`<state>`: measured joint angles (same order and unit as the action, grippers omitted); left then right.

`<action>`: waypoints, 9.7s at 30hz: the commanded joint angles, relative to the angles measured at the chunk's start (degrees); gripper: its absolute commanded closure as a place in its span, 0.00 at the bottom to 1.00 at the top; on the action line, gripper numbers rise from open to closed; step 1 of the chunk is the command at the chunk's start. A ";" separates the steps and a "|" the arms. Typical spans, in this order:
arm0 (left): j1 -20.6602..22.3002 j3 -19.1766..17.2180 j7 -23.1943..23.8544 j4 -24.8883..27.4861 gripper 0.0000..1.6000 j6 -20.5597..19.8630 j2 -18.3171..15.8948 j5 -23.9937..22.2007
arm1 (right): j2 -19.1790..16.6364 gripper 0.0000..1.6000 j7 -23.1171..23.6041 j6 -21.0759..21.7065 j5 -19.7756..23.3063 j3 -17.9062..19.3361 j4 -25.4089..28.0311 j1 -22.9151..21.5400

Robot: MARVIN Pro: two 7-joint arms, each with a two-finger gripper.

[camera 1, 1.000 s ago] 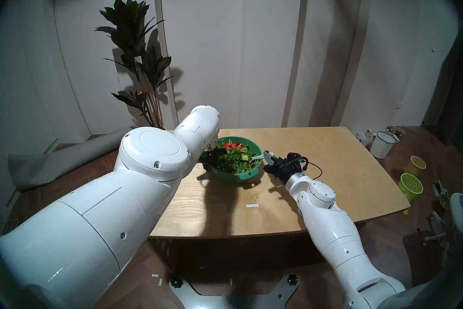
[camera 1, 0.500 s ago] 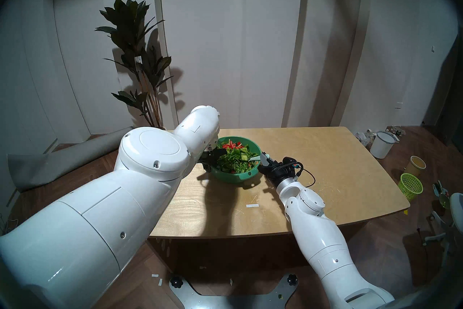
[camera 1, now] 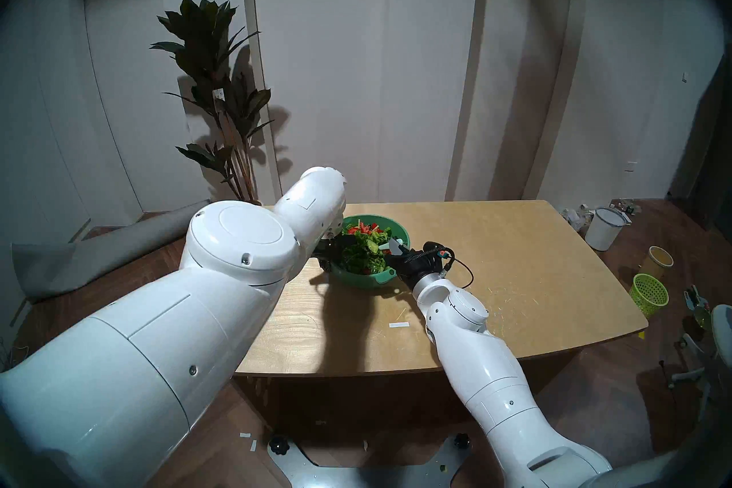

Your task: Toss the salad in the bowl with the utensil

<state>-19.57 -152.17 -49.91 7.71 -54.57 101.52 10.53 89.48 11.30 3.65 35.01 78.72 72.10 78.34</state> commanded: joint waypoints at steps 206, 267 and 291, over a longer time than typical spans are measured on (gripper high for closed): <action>-1.01 -12.07 -1.01 -1.38 1.00 -0.43 -0.15 10.37 | -12.60 1.00 14.68 -12.13 -38.52 -24.72 -6.13 -38.76; -1.10 -12.83 -0.68 -1.27 1.00 -0.43 0.42 14.88 | -14.34 1.00 33.23 -9.93 -44.97 -30.12 -18.29 -45.52; -0.98 -12.83 -0.40 -1.28 1.00 -0.43 0.58 15.51 | -7.42 1.00 28.93 -10.64 -49.25 -31.39 -35.63 -49.40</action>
<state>-18.47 -165.04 -49.72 7.12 -54.63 101.42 26.11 79.61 42.34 -6.99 -14.02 46.74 39.51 31.95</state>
